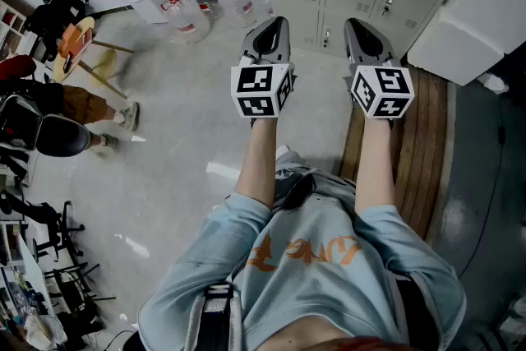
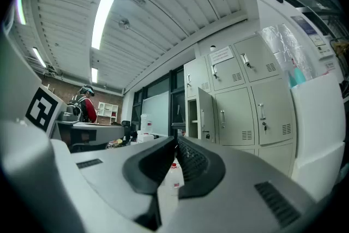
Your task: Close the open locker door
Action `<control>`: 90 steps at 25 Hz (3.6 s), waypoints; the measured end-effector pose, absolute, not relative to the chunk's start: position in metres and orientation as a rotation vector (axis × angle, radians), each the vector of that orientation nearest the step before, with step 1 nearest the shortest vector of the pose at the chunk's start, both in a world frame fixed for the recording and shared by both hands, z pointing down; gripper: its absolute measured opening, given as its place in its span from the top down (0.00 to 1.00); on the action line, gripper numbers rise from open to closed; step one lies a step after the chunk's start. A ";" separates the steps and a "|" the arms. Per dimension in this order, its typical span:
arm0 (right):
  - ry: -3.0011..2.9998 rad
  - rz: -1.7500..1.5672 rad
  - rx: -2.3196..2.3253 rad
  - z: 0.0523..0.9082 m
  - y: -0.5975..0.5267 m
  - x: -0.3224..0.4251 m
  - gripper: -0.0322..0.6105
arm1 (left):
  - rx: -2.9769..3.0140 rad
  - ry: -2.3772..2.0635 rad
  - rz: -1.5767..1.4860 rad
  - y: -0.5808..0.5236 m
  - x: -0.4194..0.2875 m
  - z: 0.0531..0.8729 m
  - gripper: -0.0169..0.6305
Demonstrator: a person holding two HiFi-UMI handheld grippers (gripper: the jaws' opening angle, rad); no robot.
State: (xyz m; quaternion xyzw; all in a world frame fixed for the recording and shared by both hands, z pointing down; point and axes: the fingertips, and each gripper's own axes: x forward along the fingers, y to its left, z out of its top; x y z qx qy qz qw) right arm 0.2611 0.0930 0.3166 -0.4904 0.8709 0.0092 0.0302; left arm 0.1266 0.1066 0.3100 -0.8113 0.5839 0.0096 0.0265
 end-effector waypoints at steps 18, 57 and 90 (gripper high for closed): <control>2.649 -0.053 -1.488 0.326 0.063 0.263 0.89 | -2.534 1.807 0.049 0.082 0.116 0.316 0.95; 2.530 0.073 -1.590 0.302 -0.253 0.186 0.89 | -2.807 1.542 0.187 -0.288 0.049 0.330 0.95; 2.645 0.163 -1.432 0.282 -0.303 0.134 0.75 | -2.773 1.577 0.198 -0.336 0.022 0.326 0.95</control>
